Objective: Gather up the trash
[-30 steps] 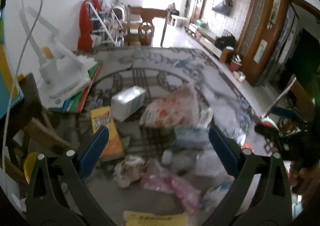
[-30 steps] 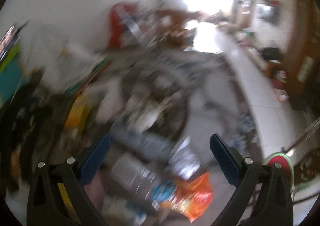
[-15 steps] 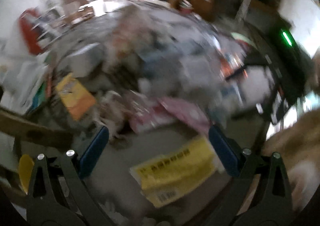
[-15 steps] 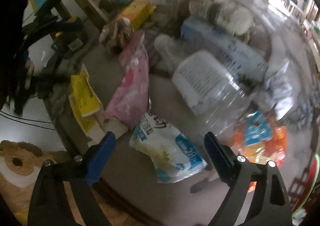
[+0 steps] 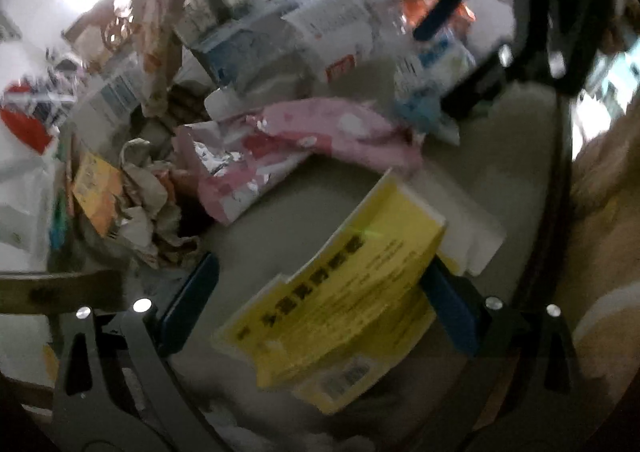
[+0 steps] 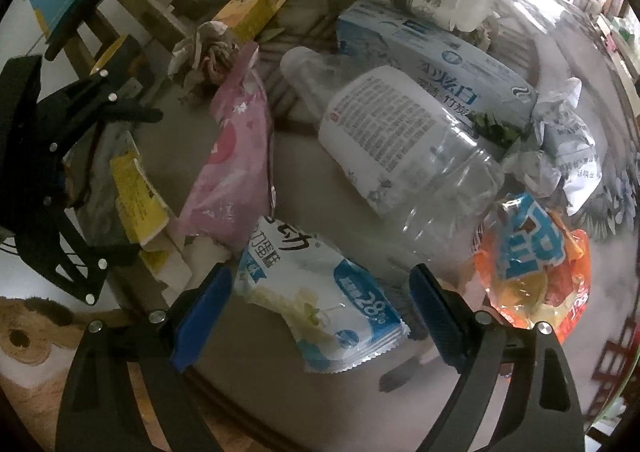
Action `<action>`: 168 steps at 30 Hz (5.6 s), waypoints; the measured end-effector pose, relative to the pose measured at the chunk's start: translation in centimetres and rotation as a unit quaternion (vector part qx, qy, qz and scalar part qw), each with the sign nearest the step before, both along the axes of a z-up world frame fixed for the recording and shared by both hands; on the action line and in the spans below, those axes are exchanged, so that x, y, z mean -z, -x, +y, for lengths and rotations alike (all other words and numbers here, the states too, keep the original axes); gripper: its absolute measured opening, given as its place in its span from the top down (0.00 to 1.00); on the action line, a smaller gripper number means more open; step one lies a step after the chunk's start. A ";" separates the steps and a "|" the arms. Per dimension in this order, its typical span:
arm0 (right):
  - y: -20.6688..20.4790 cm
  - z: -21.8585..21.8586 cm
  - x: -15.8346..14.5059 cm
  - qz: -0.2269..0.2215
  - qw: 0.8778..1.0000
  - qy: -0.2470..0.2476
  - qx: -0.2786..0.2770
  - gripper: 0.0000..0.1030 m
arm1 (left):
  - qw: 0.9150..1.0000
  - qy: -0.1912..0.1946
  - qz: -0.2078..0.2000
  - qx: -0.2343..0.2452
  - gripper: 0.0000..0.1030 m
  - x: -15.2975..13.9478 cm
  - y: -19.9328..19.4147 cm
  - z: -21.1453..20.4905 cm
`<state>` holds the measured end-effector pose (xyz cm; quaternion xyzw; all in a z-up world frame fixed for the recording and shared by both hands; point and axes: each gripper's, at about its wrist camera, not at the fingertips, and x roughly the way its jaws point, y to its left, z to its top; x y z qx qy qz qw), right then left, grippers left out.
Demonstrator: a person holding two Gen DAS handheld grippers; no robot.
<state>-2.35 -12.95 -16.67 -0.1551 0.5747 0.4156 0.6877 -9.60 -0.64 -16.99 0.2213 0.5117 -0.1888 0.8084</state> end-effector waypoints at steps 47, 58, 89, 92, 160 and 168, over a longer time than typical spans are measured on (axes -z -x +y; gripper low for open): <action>-5.9 -7.4 -11.5 -0.119 0.956 -0.176 0.201 0.80 | 0.912 0.309 -0.134 -0.233 0.88 -14.3 -8.1 3.2; -8.6 -15.9 -10.6 -0.123 0.945 -0.179 0.244 0.80 | 0.916 0.331 -0.126 -0.191 0.88 -15.5 -13.0 -6.6; -12.8 -46.6 -3.5 -0.111 0.864 -0.076 0.485 0.43 | 0.942 0.333 -0.001 -0.034 0.47 -9.7 -25.9 -36.8; -12.6 -46.8 -4.1 -0.125 0.860 -0.079 0.489 0.29 | 0.942 0.332 -0.010 -0.046 0.33 -10.2 -25.9 -36.3; -14.7 10.6 -7.2 -0.028 0.982 -0.124 0.141 0.07 | 0.893 0.240 -0.041 -0.379 0.65 -3.4 -7.9 13.9; -14.4 11.3 -6.3 -0.016 0.986 -0.119 0.120 0.55 | 0.886 0.248 -0.031 -0.390 0.65 -3.1 -8.1 14.2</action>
